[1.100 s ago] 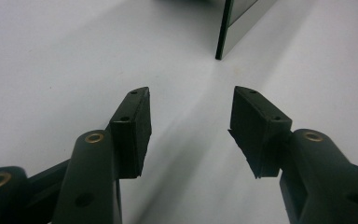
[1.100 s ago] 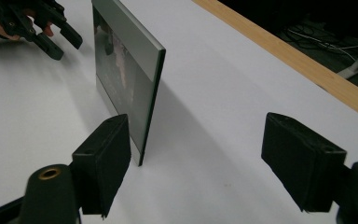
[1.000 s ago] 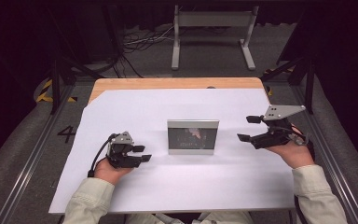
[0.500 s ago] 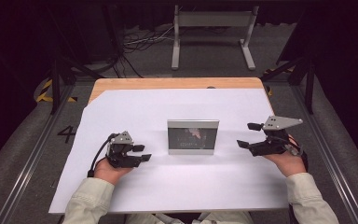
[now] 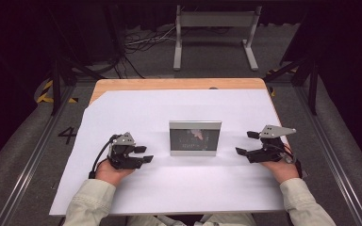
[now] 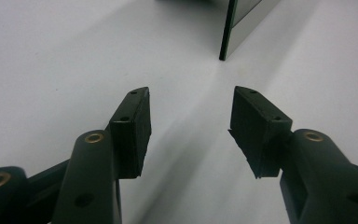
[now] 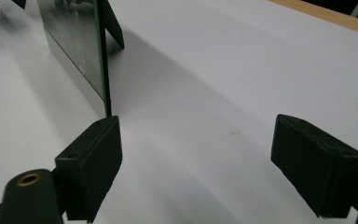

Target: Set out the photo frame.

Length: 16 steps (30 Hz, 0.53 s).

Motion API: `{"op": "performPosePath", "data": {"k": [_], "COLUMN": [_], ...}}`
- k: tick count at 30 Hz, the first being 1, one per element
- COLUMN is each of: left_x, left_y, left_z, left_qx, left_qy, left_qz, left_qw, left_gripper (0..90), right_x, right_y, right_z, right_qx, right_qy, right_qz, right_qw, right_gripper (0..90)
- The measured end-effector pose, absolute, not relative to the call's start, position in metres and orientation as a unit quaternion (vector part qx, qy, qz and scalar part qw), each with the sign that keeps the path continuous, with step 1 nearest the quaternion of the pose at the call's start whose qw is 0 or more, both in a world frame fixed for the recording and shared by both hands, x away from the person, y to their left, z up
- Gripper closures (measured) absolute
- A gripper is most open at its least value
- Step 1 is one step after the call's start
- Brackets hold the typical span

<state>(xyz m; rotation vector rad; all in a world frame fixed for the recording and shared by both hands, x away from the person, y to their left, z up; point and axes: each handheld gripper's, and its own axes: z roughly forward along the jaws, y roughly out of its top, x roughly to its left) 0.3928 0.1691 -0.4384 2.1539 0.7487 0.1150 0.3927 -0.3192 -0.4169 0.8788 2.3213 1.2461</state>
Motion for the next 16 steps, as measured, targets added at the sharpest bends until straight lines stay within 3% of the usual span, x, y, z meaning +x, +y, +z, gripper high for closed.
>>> {"op": "performPosePath", "data": {"k": [16], "left_x": [0.393], "left_y": [0.167], "left_z": [-0.44], "left_qx": [0.86], "left_qy": [0.297], "left_qz": [0.044], "left_qw": [0.414], "left_gripper": [48.2], "right_x": [0.397], "right_y": [-0.311], "right_z": [-0.432], "right_qx": [0.319], "right_qy": [0.835], "right_qz": [0.418], "right_qw": [0.162], "right_gripper": [14.1]}}
